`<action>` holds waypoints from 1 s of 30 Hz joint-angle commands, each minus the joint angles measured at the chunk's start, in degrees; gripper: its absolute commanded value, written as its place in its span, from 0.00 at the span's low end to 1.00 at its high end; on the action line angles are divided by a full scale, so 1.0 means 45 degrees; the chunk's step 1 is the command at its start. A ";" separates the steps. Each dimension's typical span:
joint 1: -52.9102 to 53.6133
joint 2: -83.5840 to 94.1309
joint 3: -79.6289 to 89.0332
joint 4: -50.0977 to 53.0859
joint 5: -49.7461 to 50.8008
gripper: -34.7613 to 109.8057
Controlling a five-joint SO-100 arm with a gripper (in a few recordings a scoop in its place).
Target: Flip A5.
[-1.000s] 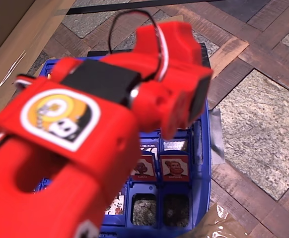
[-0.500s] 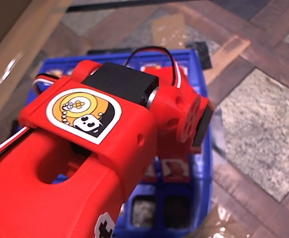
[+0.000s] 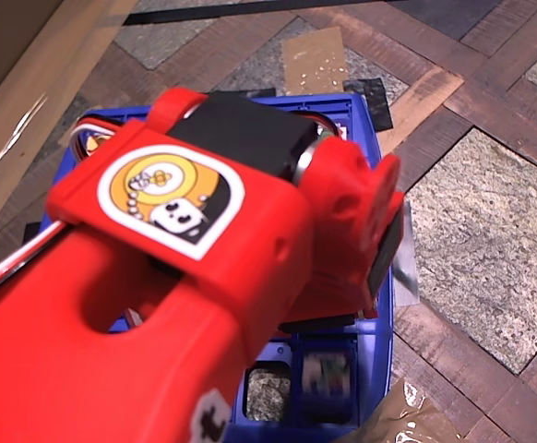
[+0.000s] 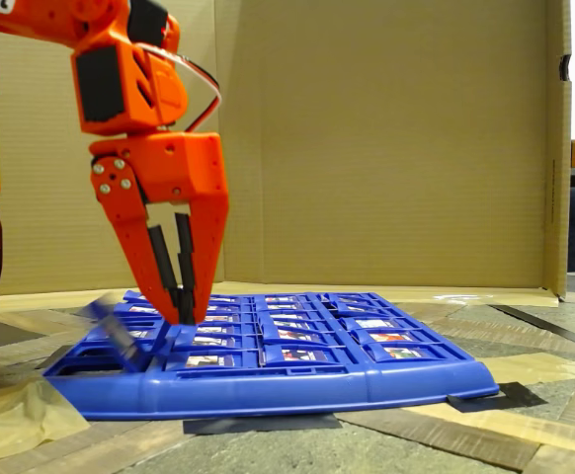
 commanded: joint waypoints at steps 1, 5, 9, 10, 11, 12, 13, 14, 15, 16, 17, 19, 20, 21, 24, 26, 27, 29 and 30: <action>0.0254 0.0117 -0.0586 0.0078 -0.0117 0.24; 0.0215 0.0215 -0.0645 -0.0371 -0.0020 0.24; -0.0078 0.0645 -0.0449 -0.1641 0.0742 0.24; -0.0156 0.0820 -0.0332 -0.2090 0.0977 0.24; -0.0254 0.0996 -0.0195 -0.2598 0.1191 0.24; -0.0371 0.1230 -0.0059 -0.3027 0.1406 0.24; -0.0469 0.1484 0.0117 -0.3457 0.1602 0.24; -0.0586 0.1719 0.0273 -0.3867 0.1855 0.24; -0.0723 0.1992 0.0449 -0.4258 0.2051 0.24; -0.0840 0.2266 0.0625 -0.4590 0.2266 0.24; -0.0977 0.2539 0.0781 -0.4922 0.2441 0.24; -0.1250 0.3066 0.1074 -0.5449 0.2832 0.24; -0.1387 0.3301 0.1191 -0.5645 0.2969 0.24; -0.1523 0.3555 0.1309 -0.5859 0.3105 0.24; -0.1973 0.4336 0.1758 -0.6738 0.3711 0.24; -0.2285 0.4863 0.2051 -0.7324 0.4082 0.24; -0.2441 0.5156 0.2246 -0.7695 0.4180 0.24; -0.2754 0.5801 0.2734 -0.8555 0.4355 0.24; -0.2910 0.6133 0.3047 -0.9043 0.4414 0.24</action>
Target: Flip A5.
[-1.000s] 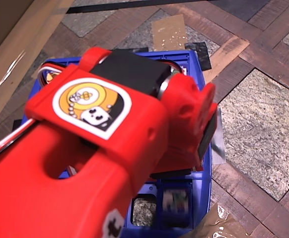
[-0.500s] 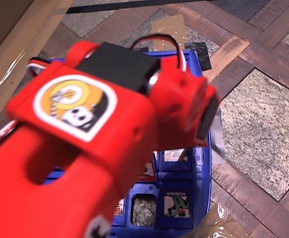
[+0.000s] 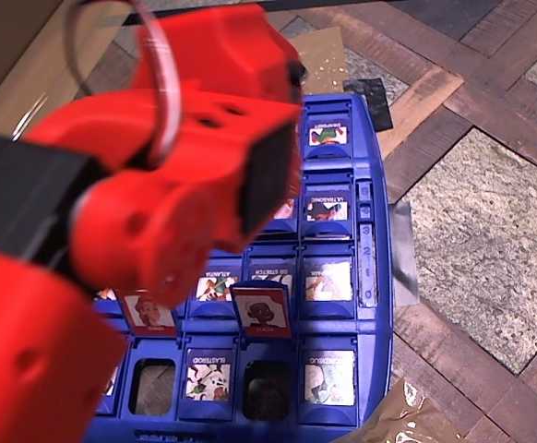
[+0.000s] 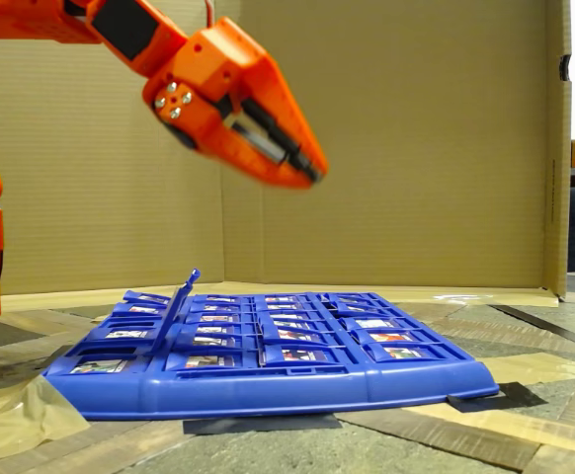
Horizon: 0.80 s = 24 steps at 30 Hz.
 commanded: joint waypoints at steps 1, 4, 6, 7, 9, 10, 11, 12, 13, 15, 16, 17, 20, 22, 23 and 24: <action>-0.0469 0.1465 0.0723 -0.1641 0.0332 0.24; -0.0996 0.2500 0.1680 -0.3359 0.0508 0.24; -0.1328 0.3184 0.2207 -0.4355 0.0586 0.24; -0.1484 0.3555 0.2441 -0.4824 0.0664 0.24; -0.1738 0.4258 0.2930 -0.5742 0.0684 0.24; -0.1895 0.4609 0.3164 -0.6211 0.0684 0.24; -0.2012 0.4941 0.3437 -0.6758 0.0684 0.24; -0.2148 0.5312 0.3730 -0.7344 0.0684 0.24; -0.2285 0.5684 0.4082 -0.7988 0.0684 0.24; -0.2598 0.6348 0.4902 -0.9668 0.0684 0.24; -0.2773 0.6719 0.5352 -1.0605 0.0684 0.24; -0.2949 0.7031 0.5781 -1.1504 0.0684 0.24; -0.3398 0.7891 0.6934 -1.4219 0.0684 0.24; -0.3691 0.8418 0.7754 -1.6094 0.0684 0.24; -0.3848 0.8652 0.8125 -1.6914 0.0684 0.24; -0.3984 0.8906 0.8496 -1.7695 0.0684 0.24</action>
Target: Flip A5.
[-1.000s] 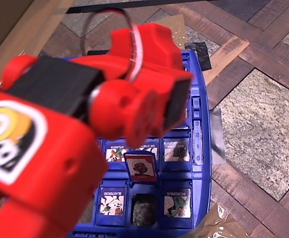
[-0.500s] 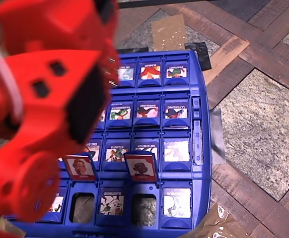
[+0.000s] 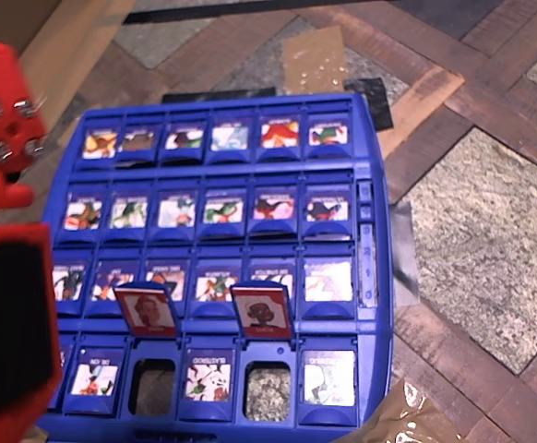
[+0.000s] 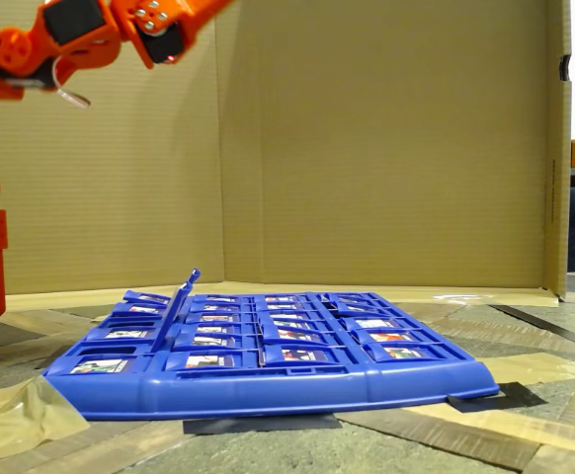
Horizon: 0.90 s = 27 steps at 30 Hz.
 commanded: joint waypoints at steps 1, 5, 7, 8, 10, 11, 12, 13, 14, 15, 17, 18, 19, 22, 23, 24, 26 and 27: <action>-0.0430 0.0977 0.0977 -0.3066 0.0078 0.24; -0.0840 0.1953 0.2207 -0.5586 0.0195 0.24; -0.1035 0.2422 0.2793 -0.6797 0.0254 0.24; -0.1074 0.2656 0.3086 -0.7383 0.0273 0.24; -0.1113 0.3066 0.3574 -0.8418 0.0352 0.24; -0.1152 0.3281 0.3789 -0.8828 0.0449 0.24; -0.1172 0.3496 0.4004 -0.9219 0.0449 0.24; -0.1211 0.3711 0.4180 -0.9531 0.0449 0.24; -0.1230 0.3926 0.4355 -0.9902 0.0508 0.24; -0.1250 0.4141 0.4531 -1.0273 0.0586 0.24; -0.1250 0.4473 0.4707 -1.0996 0.0605 0.24; -0.1250 0.4590 0.4746 -1.1348 0.0605 0.24; -0.1230 0.4648 0.4766 -1.1738 0.0605 0.24; -0.0996 0.5039 0.4902 -1.2852 0.0566 0.24; -0.0879 0.5234 0.5000 -1.3066 0.0527 0.24; -0.0762 0.5469 0.5078 -1.3281 0.0527 0.24; -0.0684 0.5820 0.5098 -1.3828 0.0527 0.24; -0.0684 0.5918 0.5098 -1.4160 0.0527 0.24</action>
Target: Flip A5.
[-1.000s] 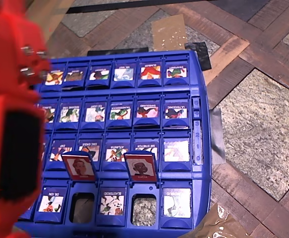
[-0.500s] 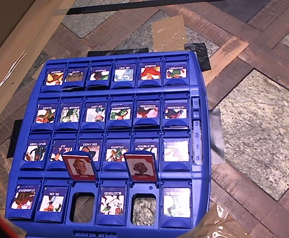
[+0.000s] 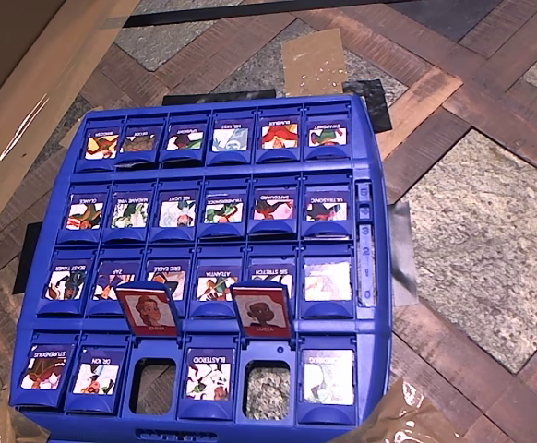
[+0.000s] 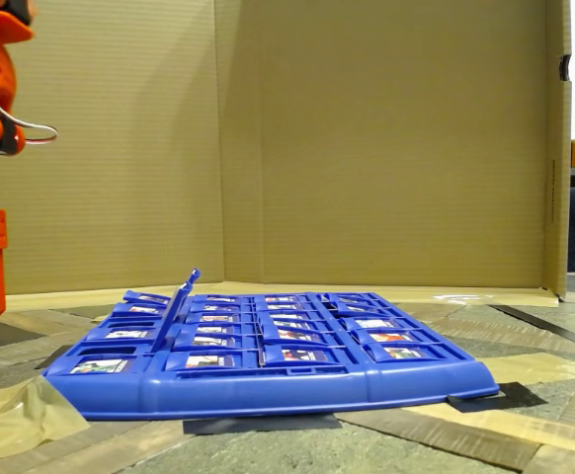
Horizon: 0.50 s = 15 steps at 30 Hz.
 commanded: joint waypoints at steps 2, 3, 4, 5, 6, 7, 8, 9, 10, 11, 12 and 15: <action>0.0039 0.0332 0.0039 -0.1348 0.0039 0.24; 0.0020 0.0371 0.0039 -0.1660 -0.0039 0.24; 0.0020 0.0410 0.0039 -0.1914 -0.0137 0.24; 0.0020 0.0508 0.0059 -0.2168 -0.0215 0.24; 0.0020 0.0664 0.0059 -0.2324 -0.0215 0.24; 0.0020 0.0820 0.0078 -0.2461 -0.0215 0.24; 0.0039 0.0938 0.0078 -0.2598 -0.0215 0.24; 0.0059 0.1055 0.0078 -0.2754 -0.0215 0.24; 0.0078 0.1152 0.0078 -0.2852 -0.0215 0.25; 0.0117 0.1211 0.0078 -0.2949 -0.0215 0.24; 0.0137 0.1270 0.0078 -0.2949 -0.0215 0.24; 0.0156 0.1270 0.0078 -0.2949 -0.0352 0.24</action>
